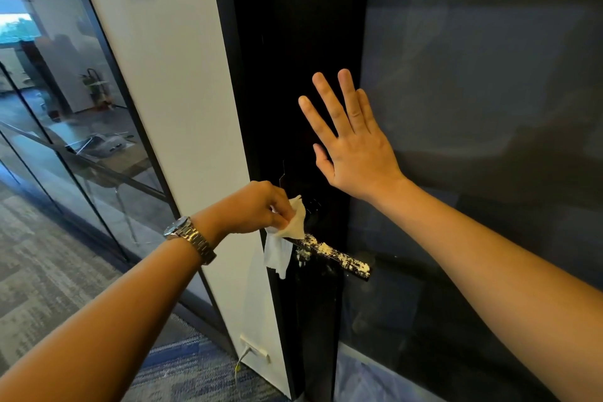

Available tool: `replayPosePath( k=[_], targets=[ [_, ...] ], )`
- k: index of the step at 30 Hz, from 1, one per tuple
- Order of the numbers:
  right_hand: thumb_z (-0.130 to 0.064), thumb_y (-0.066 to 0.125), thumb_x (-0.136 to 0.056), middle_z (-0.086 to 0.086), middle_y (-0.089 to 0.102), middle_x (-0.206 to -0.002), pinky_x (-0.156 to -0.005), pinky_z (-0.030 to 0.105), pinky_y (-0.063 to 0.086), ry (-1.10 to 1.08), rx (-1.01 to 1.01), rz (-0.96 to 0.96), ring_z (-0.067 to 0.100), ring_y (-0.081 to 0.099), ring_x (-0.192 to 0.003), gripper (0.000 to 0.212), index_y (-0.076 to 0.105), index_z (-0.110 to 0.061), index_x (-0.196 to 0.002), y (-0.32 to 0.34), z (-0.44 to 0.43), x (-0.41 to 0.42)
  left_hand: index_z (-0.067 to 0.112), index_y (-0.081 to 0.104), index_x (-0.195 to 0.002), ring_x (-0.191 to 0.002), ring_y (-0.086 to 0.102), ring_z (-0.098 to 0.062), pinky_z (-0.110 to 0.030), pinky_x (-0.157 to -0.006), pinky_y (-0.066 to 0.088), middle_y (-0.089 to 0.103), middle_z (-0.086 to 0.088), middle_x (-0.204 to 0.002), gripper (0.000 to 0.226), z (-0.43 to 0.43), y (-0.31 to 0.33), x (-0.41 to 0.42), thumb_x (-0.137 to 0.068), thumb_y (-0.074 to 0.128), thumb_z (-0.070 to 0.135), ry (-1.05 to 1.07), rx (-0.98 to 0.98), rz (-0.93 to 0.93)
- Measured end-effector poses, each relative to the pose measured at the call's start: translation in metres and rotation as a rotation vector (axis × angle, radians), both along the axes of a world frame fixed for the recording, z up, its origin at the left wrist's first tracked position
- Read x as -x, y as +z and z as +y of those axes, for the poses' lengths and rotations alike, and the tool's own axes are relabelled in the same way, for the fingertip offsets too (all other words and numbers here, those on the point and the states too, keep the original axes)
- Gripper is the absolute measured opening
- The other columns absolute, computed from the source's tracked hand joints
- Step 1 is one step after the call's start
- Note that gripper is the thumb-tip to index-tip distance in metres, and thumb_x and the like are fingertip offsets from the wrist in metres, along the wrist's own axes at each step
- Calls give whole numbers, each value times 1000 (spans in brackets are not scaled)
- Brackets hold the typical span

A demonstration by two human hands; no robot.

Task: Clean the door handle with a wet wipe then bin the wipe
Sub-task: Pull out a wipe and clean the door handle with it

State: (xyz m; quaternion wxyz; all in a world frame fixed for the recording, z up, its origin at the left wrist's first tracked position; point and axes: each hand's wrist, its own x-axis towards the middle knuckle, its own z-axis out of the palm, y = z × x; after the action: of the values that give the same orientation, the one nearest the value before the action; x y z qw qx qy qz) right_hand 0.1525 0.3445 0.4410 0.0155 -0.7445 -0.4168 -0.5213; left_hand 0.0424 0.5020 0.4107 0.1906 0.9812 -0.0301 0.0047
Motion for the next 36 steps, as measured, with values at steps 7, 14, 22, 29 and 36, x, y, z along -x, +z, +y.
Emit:
replayPosePath(
  k=[7,14,22,29,36],
  targets=[
    [-33,48,-91,17,28,-153,-115,47,17,27,13,6,43,22,-140,61,32,-16,-147,1,-1,0,6,70,-103,-92,51,-6,-22,-93,44,58,8,-100,20,-13,4,-2,-85,61,12,-78,30,63],
    [-32,43,-91,17,27,-153,-115,48,17,40,24,18,43,20,-140,59,32,-16,-147,0,-2,-1,7,68,-107,-94,60,-10,-18,-91,47,68,-5,-111,23,-23,1,3,-86,60,11,-74,138,92],
    [-32,43,-90,17,28,-153,-115,48,19,34,29,22,43,21,-140,60,32,-17,-147,1,-2,0,10,68,-108,-84,58,-4,-11,-83,46,69,-4,-109,24,-26,0,1,-85,62,13,-58,199,124],
    [-32,44,-90,18,28,-153,-115,48,18,42,25,16,44,22,-140,60,32,-16,-147,1,-2,0,7,67,-109,-88,57,-3,-4,-82,44,67,-6,-112,26,-42,-2,-3,-83,63,11,-123,214,177],
    [-31,46,-89,18,30,-152,-114,48,21,36,18,6,44,23,-139,60,34,-16,-146,1,-3,0,9,68,-109,-92,57,-5,-11,-85,48,66,-4,-113,27,-57,-11,-3,-83,64,12,-143,272,192]
  ],
)
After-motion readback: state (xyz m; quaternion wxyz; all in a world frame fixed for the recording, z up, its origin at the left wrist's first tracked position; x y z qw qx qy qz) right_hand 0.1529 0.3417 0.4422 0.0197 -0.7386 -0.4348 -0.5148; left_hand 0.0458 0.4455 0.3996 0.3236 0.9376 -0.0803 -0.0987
